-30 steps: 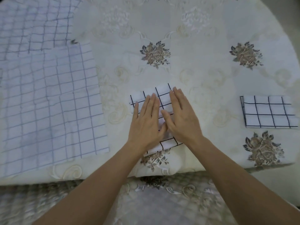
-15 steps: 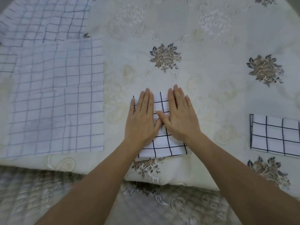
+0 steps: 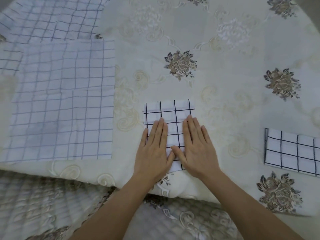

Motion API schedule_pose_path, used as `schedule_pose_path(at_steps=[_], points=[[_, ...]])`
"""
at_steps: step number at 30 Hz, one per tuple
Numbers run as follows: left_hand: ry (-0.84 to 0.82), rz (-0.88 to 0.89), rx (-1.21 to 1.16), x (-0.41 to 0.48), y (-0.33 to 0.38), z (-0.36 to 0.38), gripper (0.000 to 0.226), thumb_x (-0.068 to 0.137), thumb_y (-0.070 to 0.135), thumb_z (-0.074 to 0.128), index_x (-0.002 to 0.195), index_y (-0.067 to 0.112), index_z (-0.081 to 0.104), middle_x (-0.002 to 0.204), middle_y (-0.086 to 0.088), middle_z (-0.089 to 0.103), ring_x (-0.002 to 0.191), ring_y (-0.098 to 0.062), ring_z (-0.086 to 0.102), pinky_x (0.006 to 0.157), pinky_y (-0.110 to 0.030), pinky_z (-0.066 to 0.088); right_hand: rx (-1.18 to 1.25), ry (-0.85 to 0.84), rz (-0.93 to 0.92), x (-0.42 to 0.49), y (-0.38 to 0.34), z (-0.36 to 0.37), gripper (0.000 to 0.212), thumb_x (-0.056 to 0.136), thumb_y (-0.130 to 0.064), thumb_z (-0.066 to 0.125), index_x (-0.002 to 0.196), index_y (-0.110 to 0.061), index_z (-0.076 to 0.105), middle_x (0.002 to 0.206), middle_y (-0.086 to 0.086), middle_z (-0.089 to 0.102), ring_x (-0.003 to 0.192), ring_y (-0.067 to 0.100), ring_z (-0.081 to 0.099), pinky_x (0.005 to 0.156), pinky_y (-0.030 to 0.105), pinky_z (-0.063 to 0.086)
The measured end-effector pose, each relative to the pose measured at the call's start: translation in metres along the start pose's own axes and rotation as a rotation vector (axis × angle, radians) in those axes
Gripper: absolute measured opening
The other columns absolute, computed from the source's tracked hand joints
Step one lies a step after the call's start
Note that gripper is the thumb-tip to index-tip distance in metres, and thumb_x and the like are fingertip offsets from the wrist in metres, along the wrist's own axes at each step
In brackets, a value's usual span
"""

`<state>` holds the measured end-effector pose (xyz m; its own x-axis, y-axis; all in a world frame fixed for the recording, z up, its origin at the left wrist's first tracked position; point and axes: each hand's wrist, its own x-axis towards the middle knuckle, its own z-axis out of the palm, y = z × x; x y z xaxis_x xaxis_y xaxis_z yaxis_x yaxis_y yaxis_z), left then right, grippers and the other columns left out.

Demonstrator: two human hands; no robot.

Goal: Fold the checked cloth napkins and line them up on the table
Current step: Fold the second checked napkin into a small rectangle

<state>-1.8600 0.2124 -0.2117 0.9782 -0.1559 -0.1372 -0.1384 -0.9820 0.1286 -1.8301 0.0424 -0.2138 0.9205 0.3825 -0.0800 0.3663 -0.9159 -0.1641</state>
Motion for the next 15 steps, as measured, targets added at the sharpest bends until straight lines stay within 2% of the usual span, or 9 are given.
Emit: schedule_pose_path(at_steps=[4,15], points=[[0.028,-0.018,-0.018,0.005,-0.009,-0.007,0.080,0.101,0.058,0.019,0.158,0.005,0.002,0.167,-0.010,-0.005,0.154,-0.020,-0.008,0.125,-0.049,0.011,-0.012,-0.009,0.047,0.006,0.002,-0.006,0.088,0.099,-0.068,0.011,0.159,-0.004,0.007,0.168,0.013,0.001,0.155,0.023,-0.001,0.126,0.046,0.008],[0.036,-0.029,-0.025,0.005,-0.014,-0.003,0.081,0.102,0.060,0.023,0.158,0.004,0.007,0.167,-0.011,-0.002,0.155,-0.021,-0.003,0.123,-0.048,0.017,-0.051,-0.034,0.046,0.006,0.008,-0.004,0.086,0.100,-0.068,0.013,0.159,-0.008,0.002,0.168,0.013,-0.005,0.155,0.025,-0.004,0.125,0.048,0.011]])
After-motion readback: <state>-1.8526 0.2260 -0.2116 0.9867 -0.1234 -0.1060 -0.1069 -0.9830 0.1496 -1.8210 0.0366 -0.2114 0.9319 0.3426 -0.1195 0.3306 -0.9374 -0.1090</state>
